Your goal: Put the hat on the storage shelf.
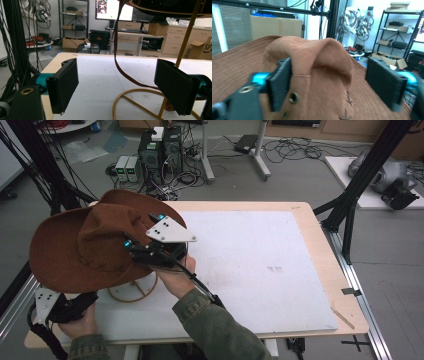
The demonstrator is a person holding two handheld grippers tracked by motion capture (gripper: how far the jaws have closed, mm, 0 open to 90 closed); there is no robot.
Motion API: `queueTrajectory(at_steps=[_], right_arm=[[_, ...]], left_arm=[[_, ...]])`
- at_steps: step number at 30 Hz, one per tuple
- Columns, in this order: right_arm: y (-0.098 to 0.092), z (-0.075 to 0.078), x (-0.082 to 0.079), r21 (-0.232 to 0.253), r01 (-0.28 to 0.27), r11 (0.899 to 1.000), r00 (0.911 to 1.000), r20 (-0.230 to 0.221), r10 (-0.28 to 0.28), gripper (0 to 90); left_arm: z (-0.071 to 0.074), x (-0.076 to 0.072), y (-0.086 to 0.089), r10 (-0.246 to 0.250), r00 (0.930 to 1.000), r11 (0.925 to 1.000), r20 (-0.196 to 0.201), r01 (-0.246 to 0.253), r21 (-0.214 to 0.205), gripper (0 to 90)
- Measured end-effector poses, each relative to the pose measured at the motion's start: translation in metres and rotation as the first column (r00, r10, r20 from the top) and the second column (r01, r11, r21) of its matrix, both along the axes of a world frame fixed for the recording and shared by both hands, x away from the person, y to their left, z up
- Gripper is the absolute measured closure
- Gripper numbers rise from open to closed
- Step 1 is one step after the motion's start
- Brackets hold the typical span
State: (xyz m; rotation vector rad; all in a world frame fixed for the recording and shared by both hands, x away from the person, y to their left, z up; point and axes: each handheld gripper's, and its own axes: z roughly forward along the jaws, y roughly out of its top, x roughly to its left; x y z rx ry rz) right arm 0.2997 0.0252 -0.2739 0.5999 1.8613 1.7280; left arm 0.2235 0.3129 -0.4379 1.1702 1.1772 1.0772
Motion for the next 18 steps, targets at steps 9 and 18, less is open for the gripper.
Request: queueTrajectory(at_steps=[9,18], right_arm=[[-0.025,0.001,0.005,0.012,-0.014,1.0,0.9998,-0.01,0.014,12.4],[-0.041,0.002,0.005,0.065,-0.019,0.998,0.9997,-0.013,0.019,12.4]], left_arm=[[0.0,0.0,0.0,0.001,1.0,1.0,0.002,-0.001,0.003,19.6],[0.0,0.0,-0.001,0.0,1.0,1.0,0.002,0.0,0.004,19.6]])
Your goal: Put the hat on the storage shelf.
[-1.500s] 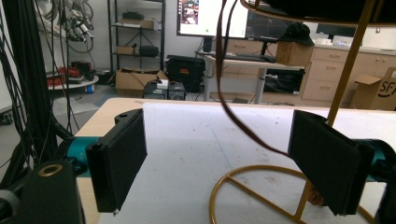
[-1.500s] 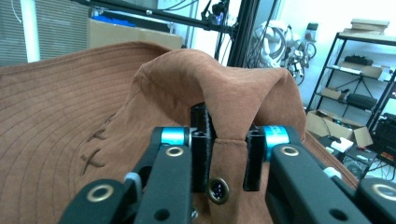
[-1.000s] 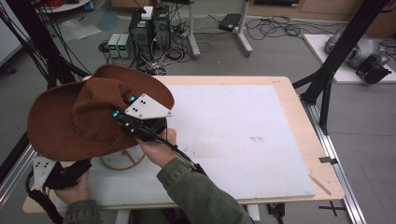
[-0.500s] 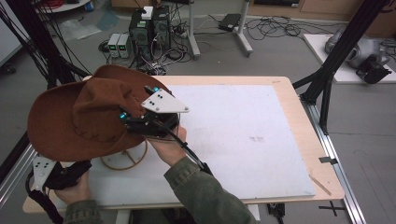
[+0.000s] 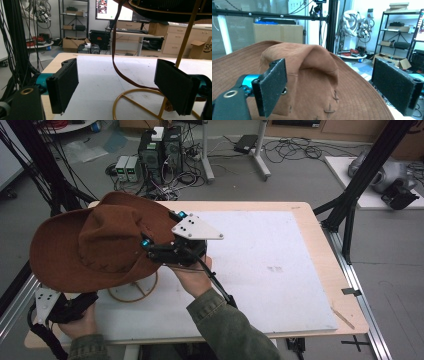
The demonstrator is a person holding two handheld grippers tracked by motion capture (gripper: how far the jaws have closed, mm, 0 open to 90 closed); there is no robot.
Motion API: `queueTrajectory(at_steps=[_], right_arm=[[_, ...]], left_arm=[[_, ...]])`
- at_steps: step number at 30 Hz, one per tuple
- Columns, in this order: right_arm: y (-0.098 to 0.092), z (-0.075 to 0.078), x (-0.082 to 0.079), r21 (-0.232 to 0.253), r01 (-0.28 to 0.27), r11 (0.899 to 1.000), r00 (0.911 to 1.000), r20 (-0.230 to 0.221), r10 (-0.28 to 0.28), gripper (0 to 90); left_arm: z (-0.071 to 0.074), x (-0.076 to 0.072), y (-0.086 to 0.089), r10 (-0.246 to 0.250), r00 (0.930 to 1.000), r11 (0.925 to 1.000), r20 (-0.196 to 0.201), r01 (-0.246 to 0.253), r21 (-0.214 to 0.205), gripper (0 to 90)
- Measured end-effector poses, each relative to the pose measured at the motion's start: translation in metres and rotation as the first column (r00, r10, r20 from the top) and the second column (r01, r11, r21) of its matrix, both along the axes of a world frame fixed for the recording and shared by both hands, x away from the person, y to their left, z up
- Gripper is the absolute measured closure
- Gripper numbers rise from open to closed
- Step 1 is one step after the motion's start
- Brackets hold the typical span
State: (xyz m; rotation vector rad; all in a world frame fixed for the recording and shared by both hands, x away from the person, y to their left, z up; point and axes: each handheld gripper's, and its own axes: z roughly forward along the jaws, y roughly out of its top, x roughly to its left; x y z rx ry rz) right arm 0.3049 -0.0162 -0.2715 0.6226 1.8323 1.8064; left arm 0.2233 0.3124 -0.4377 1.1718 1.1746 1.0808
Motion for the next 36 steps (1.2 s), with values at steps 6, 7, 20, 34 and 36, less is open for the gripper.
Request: queueTrajectory(at_steps=[6,7,20,34,36], right_arm=[[-0.019,0.001,0.004,-0.005,0.042,0.999,0.999,-0.012,-0.042,12.4],[-0.023,0.001,0.004,-0.007,0.05,0.999,0.9987,-0.012,-0.05,12.4],[-0.082,-0.008,0.006,-0.007,0.207,0.978,0.9784,0.005,-0.207,12.4],[-0.159,-0.027,-0.004,-0.023,0.421,0.907,0.9068,0.028,-0.421,11.4],[-0.17,-0.031,-0.005,-0.032,0.449,0.893,0.8936,0.035,-0.447,11.4]], left_arm=[[0.0,0.0,0.0,0.0,1.0,1.0,0.002,0.0,0.001,19.6],[0.0,0.0,0.0,0.0,1.0,1.0,0.002,0.0,0.001,19.6],[0.0,-0.001,0.0,0.004,1.0,1.0,0.0,-0.004,0.003,19.6],[0.0,-0.001,-0.001,0.007,1.0,0.9999,-0.001,-0.007,0.012,19.6],[0.0,-0.001,-0.001,0.008,1.0,0.9999,-0.001,-0.008,0.014,19.6]])
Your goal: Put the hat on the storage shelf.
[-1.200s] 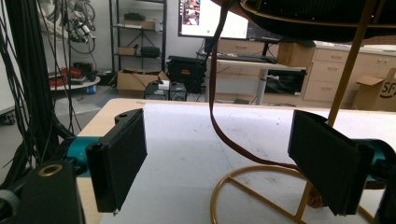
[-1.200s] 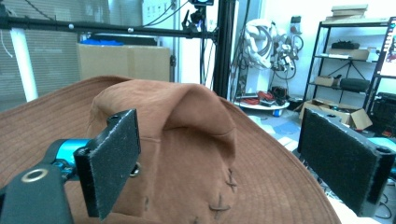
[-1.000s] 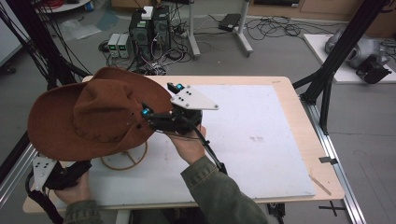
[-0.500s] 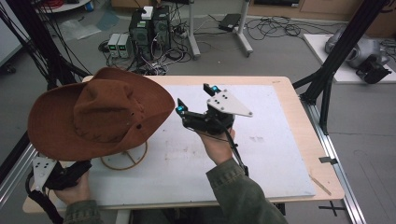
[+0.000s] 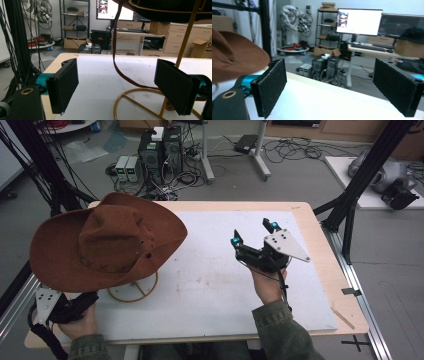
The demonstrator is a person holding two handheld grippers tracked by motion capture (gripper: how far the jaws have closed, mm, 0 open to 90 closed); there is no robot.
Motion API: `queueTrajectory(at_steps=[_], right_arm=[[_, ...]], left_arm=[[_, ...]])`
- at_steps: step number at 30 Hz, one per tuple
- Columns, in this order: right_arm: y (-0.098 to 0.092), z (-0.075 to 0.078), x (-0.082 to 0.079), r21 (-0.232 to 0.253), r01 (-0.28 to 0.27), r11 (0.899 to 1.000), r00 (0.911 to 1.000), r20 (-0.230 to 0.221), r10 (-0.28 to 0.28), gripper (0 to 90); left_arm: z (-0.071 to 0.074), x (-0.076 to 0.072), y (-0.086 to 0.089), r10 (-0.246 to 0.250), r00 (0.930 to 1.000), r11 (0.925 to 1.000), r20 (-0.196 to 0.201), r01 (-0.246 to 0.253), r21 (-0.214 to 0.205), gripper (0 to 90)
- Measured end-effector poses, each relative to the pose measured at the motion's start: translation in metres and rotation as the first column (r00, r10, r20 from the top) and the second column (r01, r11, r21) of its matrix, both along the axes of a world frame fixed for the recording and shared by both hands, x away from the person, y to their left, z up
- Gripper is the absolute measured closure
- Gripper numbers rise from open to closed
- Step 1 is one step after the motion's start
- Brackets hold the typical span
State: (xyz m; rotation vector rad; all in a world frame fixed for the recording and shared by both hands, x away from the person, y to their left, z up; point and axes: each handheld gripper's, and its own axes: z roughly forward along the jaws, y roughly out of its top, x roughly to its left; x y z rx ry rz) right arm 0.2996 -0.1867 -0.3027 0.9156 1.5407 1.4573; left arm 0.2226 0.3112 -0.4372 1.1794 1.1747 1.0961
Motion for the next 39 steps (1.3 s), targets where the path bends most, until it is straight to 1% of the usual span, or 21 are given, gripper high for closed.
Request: queueTrajectory(at_steps=[4,5,7,10,11,12,13,15,18,23,27,29,30,31,33,36,37,39], right_arm=[[-0.02,-0.01,-0.001,0.007,0.046,0.999,0.9988,-0.017,-0.046,11.4],[-0.029,-0.016,-0.002,0.009,0.066,0.998,0.9974,-0.029,-0.066,11.4],[-0.032,-0.018,-0.002,0.008,0.073,0.997,0.9969,-0.028,-0.073,11.4],[-0.045,-0.03,-0.003,0.015,0.099,0.995,0.9939,-0.05,-0.098,11.4],[-0.051,-0.037,-0.003,0.027,0.113,0.993,0.9922,-0.057,-0.111,11.4],[-0.051,-0.037,-0.003,0.027,0.113,0.993,0.9922,-0.057,-0.111,11.4],[-0.058,-0.044,-0.004,0.038,0.131,0.991,0.9894,-0.068,-0.128,11.4],[-0.06,-0.047,-0.004,0.039,0.135,0.99,0.9885,-0.074,-0.132,11.4],[-0.07,-0.059,-0.004,0.045,0.163,0.986,0.982,-0.104,-0.158,11.4],[-0.077,-0.066,-0.004,0.048,0.181,0.982,0.9779,-0.116,-0.174,11.4],[-0.08,-0.076,-0.006,0.025,0.195,0.981,0.9735,-0.127,-0.19,11.4],[-0.083,-0.081,-0.007,0.024,0.206,0.978,0.9705,-0.134,-0.201,11.4],[-0.085,-0.087,-0.007,0.024,0.212,0.977,0.9684,-0.138,-0.207,11.4],[-0.085,-0.087,-0.007,0.024,0.212,0.977,0.9684,-0.138,-0.207,11.4],[-0.088,-0.091,-0.007,0.035,0.223,0.974,0.9638,-0.158,-0.215,11.4],[-0.09,-0.093,-0.007,0.036,0.23,0.973,0.9621,-0.159,-0.221,11.4],[-0.089,-0.096,-0.008,0.024,0.238,0.971,0.9606,-0.153,-0.232,11.4],[-0.089,-0.097,-0.008,0.021,0.243,0.97,0.9598,-0.149,-0.238,11.5]], left_arm=[[0.0,0.0,0.0,-0.002,1.0,1.0,-0.001,0.002,0.001,19.7],[0.0,0.0,0.0,-0.003,1.0,1.0,0.0,0.003,0.001,19.6],[0.0,0.0,0.0,-0.003,1.0,1.0,0.0,0.003,0.002,19.6],[0.0,-0.001,0.0,-0.002,1.0,1.0,0.001,0.002,-0.001,19.6],[0.0,-0.001,0.0,0.0,1.0,1.0,0.001,0.0,-0.001,19.6],[0.0,-0.001,0.0,0.0,1.0,1.0,0.001,0.0,-0.001,19.6],[0.0,-0.001,0.0,-0.001,1.0,1.0,0.001,0.001,-0.001,19.6],[0.0,-0.001,0.0,-0.001,1.0,1.0,0.001,0.001,-0.002,19.6],[0.0,-0.001,-0.001,-0.001,1.0,1.0,0.0,0.001,0.0,19.6],[0.0,-0.002,-0.001,0.002,1.0,1.0,0.0,-0.002,0.0,19.7],[0.0,-0.003,0.0,0.004,1.0,1.0,-0.002,-0.004,-0.002,19.6],[0.0,-0.003,0.0,0.004,1.0,1.0,-0.001,-0.004,-0.002,19.6],[0.0,-0.003,0.0,0.004,1.0,1.0,0.0,-0.004,-0.002,19.6],[0.0,-0.003,0.0,0.005,1.0,1.0,0.0,-0.005,-0.002,19.6],[0.0,-0.003,0.0,0.004,1.0,1.0,-0.001,-0.004,-0.002,19.7],[0.0,-0.003,0.0,0.005,1.0,1.0,0.001,-0.005,-0.003,19.7],[0.0,-0.003,0.001,0.005,1.0,1.0,-0.001,-0.005,-0.004,19.7],[0.0,-0.003,0.001,0.005,1.0,1.0,-0.001,-0.005,-0.006,19.6]])
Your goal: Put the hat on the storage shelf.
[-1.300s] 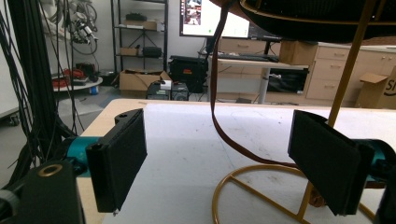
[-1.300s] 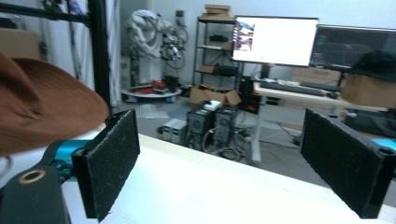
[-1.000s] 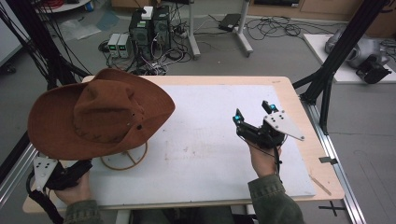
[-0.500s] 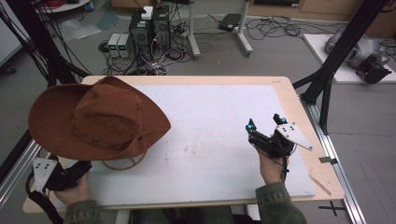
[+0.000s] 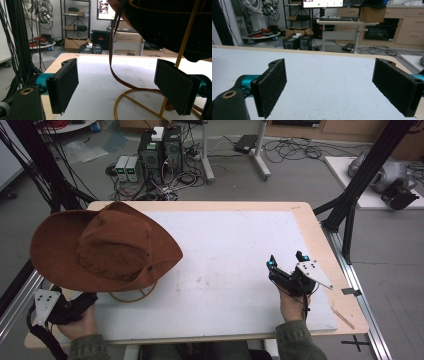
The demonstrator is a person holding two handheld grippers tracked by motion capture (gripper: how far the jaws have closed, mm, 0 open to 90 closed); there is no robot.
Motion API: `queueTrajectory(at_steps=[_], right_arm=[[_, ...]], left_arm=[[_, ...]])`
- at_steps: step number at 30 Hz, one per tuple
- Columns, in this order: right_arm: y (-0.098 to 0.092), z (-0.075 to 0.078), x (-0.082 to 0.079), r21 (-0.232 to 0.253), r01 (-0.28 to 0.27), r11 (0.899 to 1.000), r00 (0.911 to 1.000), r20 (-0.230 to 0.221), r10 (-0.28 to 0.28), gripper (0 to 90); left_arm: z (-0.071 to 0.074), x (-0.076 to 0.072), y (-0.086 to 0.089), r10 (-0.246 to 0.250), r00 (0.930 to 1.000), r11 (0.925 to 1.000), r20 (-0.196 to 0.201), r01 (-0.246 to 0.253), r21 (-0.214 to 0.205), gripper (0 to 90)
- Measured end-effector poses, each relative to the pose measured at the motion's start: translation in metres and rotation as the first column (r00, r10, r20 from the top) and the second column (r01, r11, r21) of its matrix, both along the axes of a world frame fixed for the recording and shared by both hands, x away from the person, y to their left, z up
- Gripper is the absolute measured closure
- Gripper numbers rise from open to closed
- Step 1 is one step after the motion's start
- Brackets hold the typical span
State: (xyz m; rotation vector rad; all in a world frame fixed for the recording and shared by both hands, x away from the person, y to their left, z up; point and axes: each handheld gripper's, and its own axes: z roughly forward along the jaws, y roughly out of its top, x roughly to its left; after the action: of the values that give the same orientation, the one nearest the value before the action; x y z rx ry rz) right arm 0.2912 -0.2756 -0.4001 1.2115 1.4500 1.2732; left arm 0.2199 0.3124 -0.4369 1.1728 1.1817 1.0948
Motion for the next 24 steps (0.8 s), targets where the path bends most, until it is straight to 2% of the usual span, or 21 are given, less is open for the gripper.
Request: queueTrajectory(at_steps=[2,3,11,16,24], right_arm=[[0.001,-0.005,-0.001,-0.022,0.01,1.0,0.9999,0.006,-0.009,11.5],[0.001,-0.008,-0.001,-0.023,0.019,1.0,0.9998,-0.007,-0.019,11.4],[-0.005,-0.02,0.0,-0.006,0.079,0.997,0.9968,-0.012,-0.079,11.5],[-0.007,-0.025,0.001,0.015,0.089,0.996,0.9958,-0.025,-0.088,11.5],[-0.009,-0.025,0.002,0.016,0.087,0.996,0.996,-0.024,-0.086,11.5]], left_arm=[[0.0,0.0,0.0,0.001,1.0,1.0,0.0,-0.001,-0.005,19.6],[0.0,-0.001,0.001,0.002,1.0,1.0,0.0,-0.002,-0.007,19.7],[0.0,-0.001,0.003,0.004,1.0,0.9997,0.007,-0.004,-0.023,19.8],[0.0,-0.001,0.003,0.004,1.0,0.9997,0.004,-0.003,-0.026,19.8],[0.0,-0.001,0.002,0.003,1.0,0.9997,0.004,-0.003,-0.023,19.8]])
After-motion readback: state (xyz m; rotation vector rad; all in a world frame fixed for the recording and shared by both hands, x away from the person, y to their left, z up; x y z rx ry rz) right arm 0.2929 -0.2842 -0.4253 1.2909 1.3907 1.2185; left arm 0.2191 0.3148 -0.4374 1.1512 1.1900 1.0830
